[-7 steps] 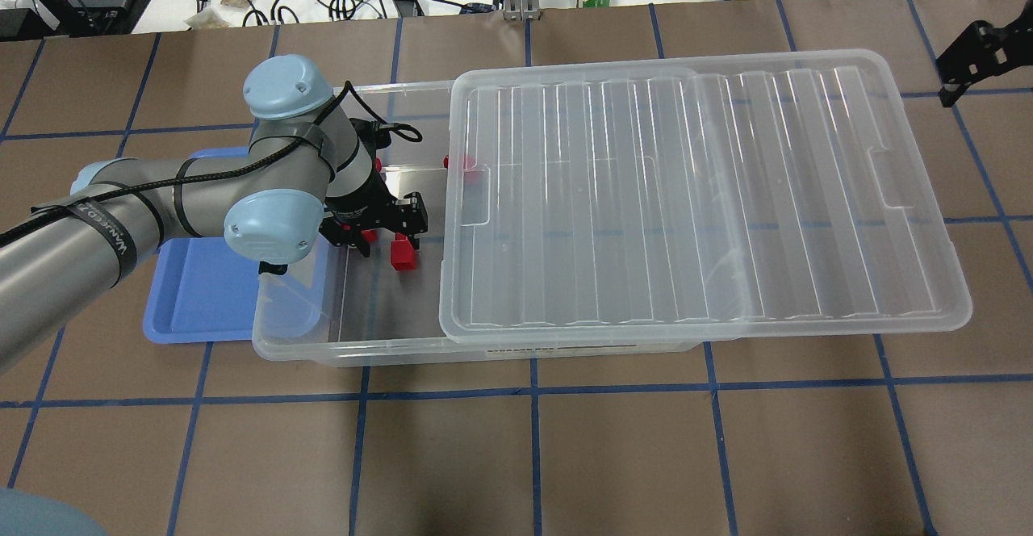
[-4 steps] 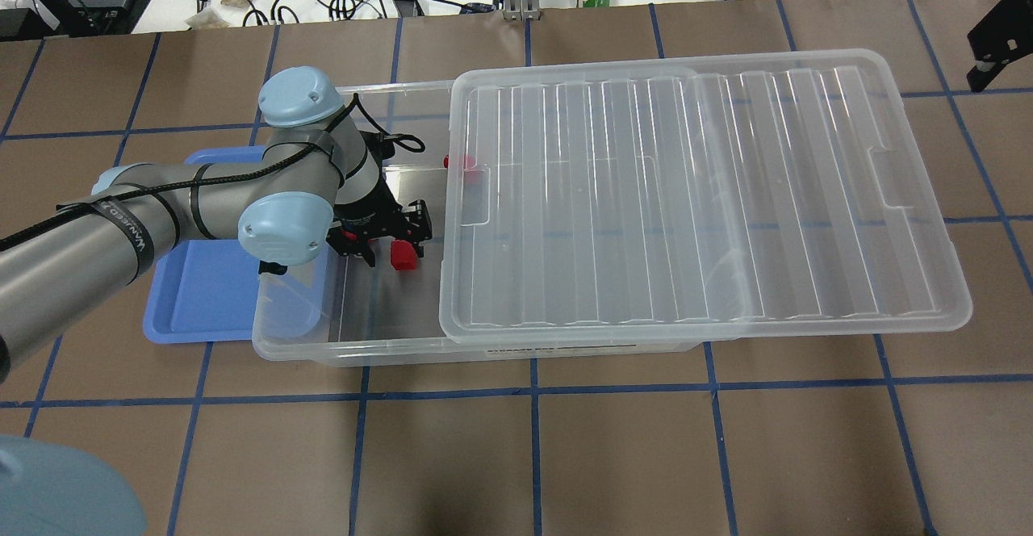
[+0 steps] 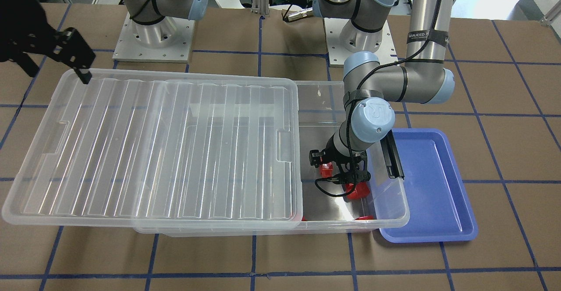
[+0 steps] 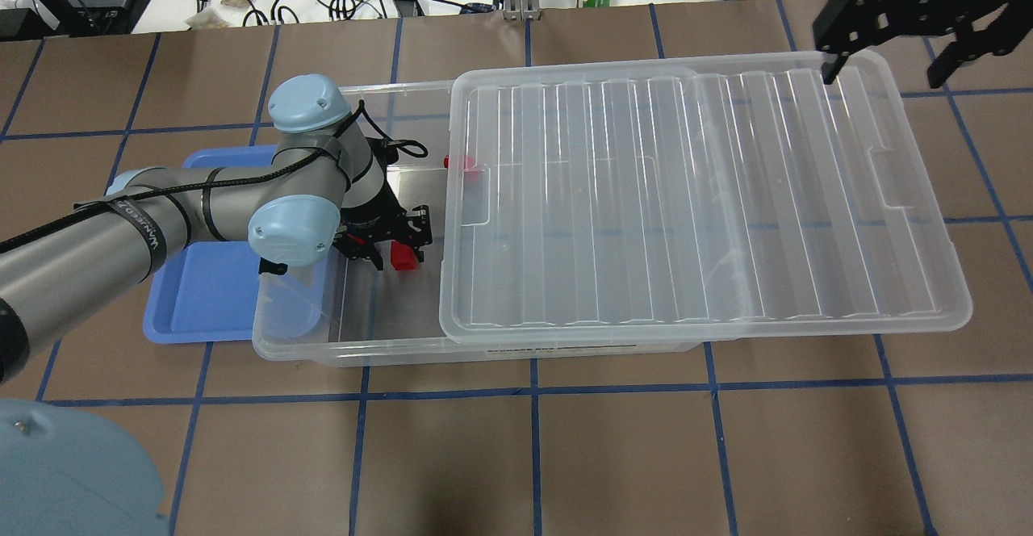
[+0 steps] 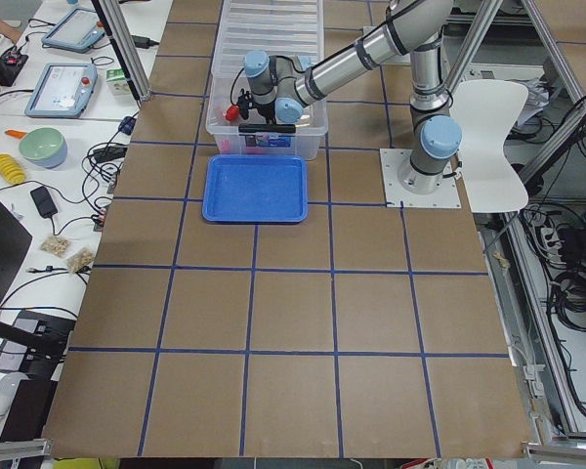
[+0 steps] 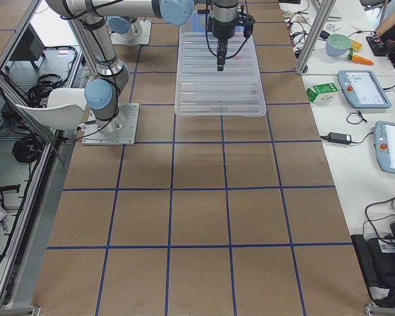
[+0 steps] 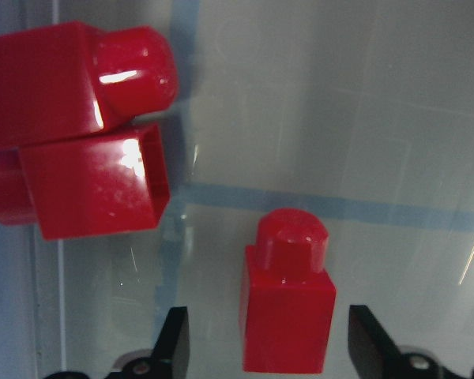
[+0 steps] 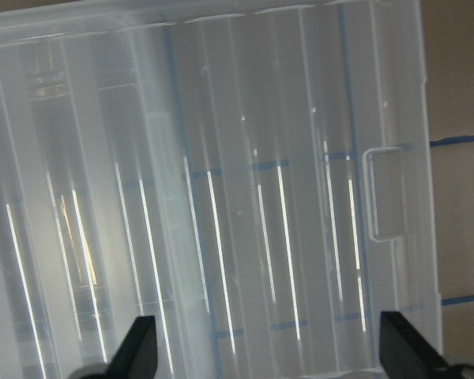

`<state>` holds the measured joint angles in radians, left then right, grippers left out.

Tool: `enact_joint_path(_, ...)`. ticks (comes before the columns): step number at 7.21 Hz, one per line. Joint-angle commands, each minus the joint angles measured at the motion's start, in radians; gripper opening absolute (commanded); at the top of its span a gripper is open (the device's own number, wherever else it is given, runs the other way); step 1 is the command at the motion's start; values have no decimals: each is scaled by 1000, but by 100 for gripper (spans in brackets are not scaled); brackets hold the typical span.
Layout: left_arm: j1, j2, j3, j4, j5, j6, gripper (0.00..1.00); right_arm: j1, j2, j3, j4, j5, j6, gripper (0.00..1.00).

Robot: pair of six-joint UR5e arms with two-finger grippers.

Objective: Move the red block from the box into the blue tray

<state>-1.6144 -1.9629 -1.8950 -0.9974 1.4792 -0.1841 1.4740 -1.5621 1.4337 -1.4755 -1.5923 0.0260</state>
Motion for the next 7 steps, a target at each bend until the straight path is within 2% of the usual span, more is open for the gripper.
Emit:
enact_joint_path(1, 1, -1, 8, 2, -2, -2, 0, 104, 28, -1, -15, 0, 109, 100)
enact_joint_path(3, 5, 22, 19, 2, -2, 0, 0, 104, 34, 8, -78, -2, 98, 100)
enact_joint_path(4, 7, 41, 65, -26, 6, 3, 0, 104, 37, 13, -98, -3, 98, 100)
enact_joint_path(7, 14, 94, 233, -299, 9, 3, 0, 104, 37, 13, -97, -3, 97, 100)
